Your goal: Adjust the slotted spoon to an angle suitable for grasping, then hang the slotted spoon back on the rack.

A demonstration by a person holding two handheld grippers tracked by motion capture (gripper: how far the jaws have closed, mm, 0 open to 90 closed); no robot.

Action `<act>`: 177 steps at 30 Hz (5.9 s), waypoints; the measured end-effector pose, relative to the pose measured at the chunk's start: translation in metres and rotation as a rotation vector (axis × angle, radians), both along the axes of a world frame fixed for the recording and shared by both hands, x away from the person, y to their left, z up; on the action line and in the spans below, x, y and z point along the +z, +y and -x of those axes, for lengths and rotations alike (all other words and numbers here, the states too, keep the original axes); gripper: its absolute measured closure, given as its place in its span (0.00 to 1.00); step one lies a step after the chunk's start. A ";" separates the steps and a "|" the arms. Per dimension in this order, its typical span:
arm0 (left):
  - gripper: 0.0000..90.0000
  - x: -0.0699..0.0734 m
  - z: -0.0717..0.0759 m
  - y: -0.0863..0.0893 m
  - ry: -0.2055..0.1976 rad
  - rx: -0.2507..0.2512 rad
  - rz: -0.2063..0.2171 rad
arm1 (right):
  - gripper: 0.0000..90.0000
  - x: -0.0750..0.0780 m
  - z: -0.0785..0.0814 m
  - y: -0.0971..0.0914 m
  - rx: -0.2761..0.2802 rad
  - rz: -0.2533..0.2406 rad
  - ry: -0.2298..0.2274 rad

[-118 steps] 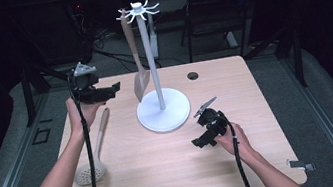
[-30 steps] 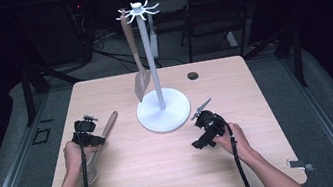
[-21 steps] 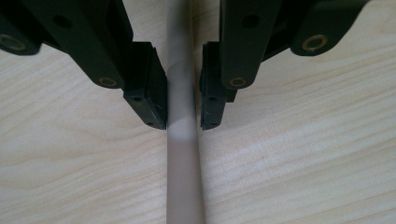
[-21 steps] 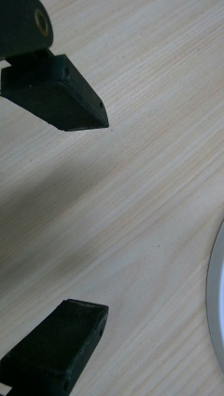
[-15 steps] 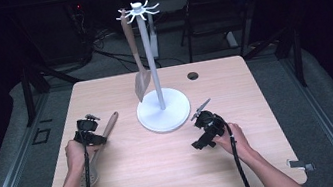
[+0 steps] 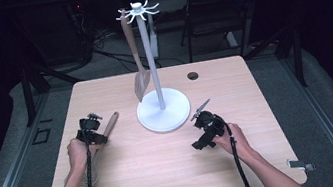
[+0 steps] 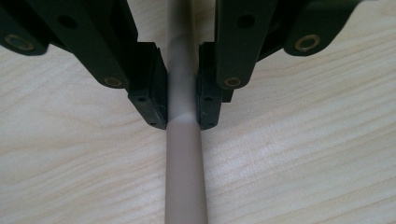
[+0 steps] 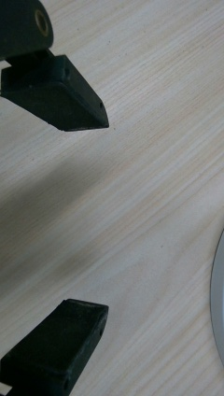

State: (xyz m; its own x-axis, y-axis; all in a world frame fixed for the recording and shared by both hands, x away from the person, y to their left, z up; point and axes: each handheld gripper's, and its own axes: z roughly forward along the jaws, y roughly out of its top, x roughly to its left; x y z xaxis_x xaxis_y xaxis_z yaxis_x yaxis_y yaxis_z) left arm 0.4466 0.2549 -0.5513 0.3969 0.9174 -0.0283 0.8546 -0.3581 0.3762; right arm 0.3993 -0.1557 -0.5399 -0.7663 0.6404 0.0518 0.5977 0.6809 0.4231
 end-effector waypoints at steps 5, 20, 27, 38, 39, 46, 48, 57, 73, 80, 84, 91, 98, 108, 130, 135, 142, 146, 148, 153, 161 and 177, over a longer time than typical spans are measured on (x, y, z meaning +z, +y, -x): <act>0.84 0.007 0.005 0.007 -0.046 0.020 0.049 | 0.10 -0.001 0.000 -0.001 -0.006 -0.007 -0.003; 0.84 0.031 0.021 0.013 -0.240 0.019 0.190 | 0.10 -0.001 -0.002 0.000 0.007 0.003 0.003; 0.84 0.034 0.022 0.011 -0.260 0.001 0.214 | 0.10 -0.004 -0.003 0.000 0.003 0.004 0.003; 0.84 0.039 0.027 0.012 -0.314 -0.006 0.241 | 0.10 -0.008 -0.005 0.004 0.014 0.033 0.016; 0.84 0.041 0.029 0.013 -0.330 0.000 0.248 | 0.10 -0.008 -0.005 0.005 0.019 0.030 0.018; 0.84 0.045 0.031 0.014 -0.372 0.003 0.266 | 0.10 -0.007 -0.005 0.004 0.009 0.021 0.011; 0.84 0.046 0.032 0.014 -0.376 0.002 0.267 | 0.10 -0.006 -0.005 0.004 0.020 0.029 0.008; 0.84 0.054 0.037 0.015 -0.446 0.007 0.287 | 0.10 -0.005 -0.005 0.005 0.021 0.026 0.008; 0.84 0.074 0.050 0.013 -0.608 0.031 0.328 | 0.10 -0.004 -0.005 0.006 0.028 0.022 0.003; 0.84 0.083 0.058 0.008 -0.697 0.032 0.334 | 0.10 -0.005 -0.005 0.006 0.021 0.016 0.003; 0.84 0.090 0.061 0.003 -0.747 0.025 0.351 | 0.10 -0.004 -0.005 0.005 0.031 0.029 0.004; 0.84 0.097 0.061 -0.004 -0.787 0.012 0.355 | 0.10 -0.004 -0.004 0.003 0.023 0.031 0.002; 0.84 0.103 0.058 -0.010 -0.815 -0.006 0.359 | 0.10 -0.004 -0.003 0.002 0.015 0.017 0.003; 0.84 0.117 0.049 -0.020 -0.830 -0.043 0.351 | 0.10 -0.004 -0.003 0.000 0.015 0.028 0.007; 0.84 0.123 0.024 -0.033 -0.796 -0.081 0.330 | 0.10 -0.006 -0.003 -0.001 0.007 0.018 0.009; 0.84 0.126 0.019 -0.037 -0.789 -0.094 0.330 | 0.10 -0.006 -0.003 -0.001 0.010 0.025 0.009; 0.84 0.132 0.014 -0.044 -0.783 -0.114 0.326 | 0.10 -0.005 -0.003 -0.001 0.013 0.028 0.009; 0.84 0.136 0.013 -0.046 -0.775 -0.126 0.327 | 0.10 -0.005 -0.002 -0.002 0.010 0.028 0.011; 0.84 0.137 0.012 -0.046 -0.777 -0.128 0.331 | 0.10 -0.005 -0.002 -0.002 0.011 0.031 0.011; 0.84 0.141 0.014 -0.050 -0.776 -0.149 0.334 | 0.10 -0.005 -0.002 -0.002 0.008 0.029 0.009; 0.84 0.152 0.021 -0.058 -0.783 -0.190 0.339 | 0.10 -0.005 -0.002 -0.002 0.013 0.025 0.013; 0.84 0.172 0.024 -0.075 -0.781 -0.257 0.345 | 0.10 -0.005 -0.002 -0.001 0.012 0.025 0.008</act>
State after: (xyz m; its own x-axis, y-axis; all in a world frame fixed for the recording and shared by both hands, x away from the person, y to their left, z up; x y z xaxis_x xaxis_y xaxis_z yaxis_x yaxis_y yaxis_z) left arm 0.4227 0.1798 -0.3794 0.6108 0.7879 0.0785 0.2177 -0.2624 0.9401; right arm 0.4013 -0.1566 -0.5446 -0.7735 0.6323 0.0423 0.5928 0.6983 0.4013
